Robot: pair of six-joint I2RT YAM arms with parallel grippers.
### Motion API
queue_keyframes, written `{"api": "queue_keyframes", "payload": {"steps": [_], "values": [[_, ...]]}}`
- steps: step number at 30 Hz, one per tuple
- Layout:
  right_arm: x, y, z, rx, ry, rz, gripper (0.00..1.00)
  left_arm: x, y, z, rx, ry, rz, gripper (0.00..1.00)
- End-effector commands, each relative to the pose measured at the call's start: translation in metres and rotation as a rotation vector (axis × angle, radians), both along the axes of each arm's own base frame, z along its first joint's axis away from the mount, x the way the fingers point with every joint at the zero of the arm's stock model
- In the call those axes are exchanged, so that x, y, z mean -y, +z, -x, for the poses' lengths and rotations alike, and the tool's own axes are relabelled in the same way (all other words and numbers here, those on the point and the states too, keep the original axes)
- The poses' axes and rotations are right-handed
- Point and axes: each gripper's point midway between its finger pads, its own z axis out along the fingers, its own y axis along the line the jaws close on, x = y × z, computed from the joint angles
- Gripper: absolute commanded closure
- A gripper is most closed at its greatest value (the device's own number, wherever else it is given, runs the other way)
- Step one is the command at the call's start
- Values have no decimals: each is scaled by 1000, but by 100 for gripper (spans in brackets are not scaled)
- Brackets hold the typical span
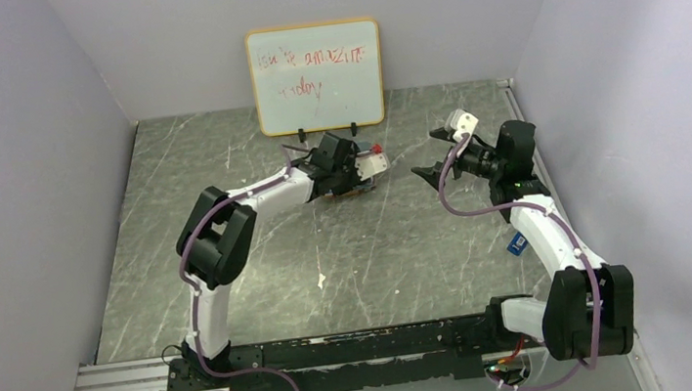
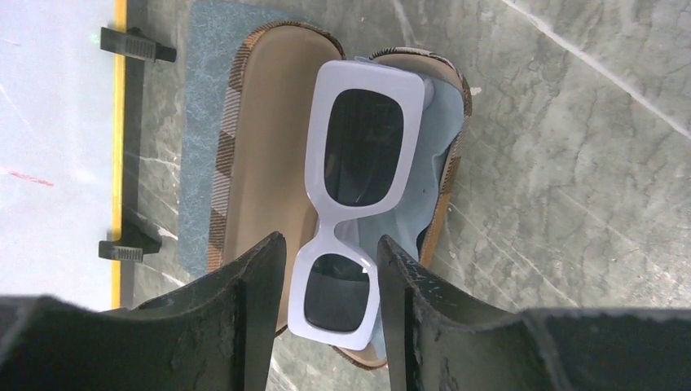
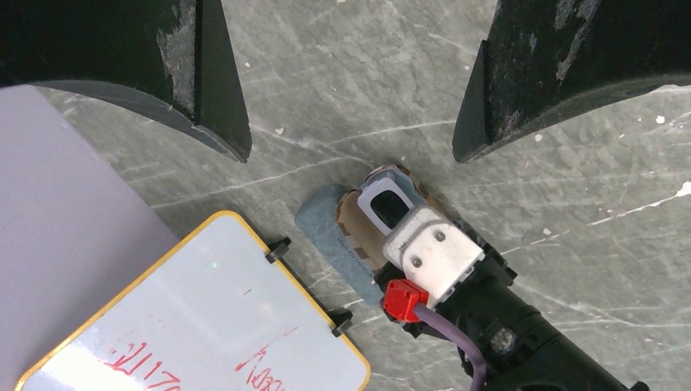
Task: Organize the sunglasses
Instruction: Adjust the sunglasses in the sunglasses case.
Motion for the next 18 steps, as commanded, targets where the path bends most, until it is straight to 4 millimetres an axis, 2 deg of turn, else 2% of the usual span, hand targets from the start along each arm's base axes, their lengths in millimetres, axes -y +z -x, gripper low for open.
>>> {"api": "queue_keyframes", "payload": {"steps": [1,9,12,18], "values": [[-1,16,4,56,26,-15,1,8,4,-11,38,-8,-5,50],[0,18,6,55,30,-28,1,10,-6,-13,20,-14,-25,56],[1,18,7,53,32,-31,1,10,-6,-14,18,-11,-24,61],[1,19,7,51,34,-38,1,10,-5,-13,19,-16,-27,63]]}}
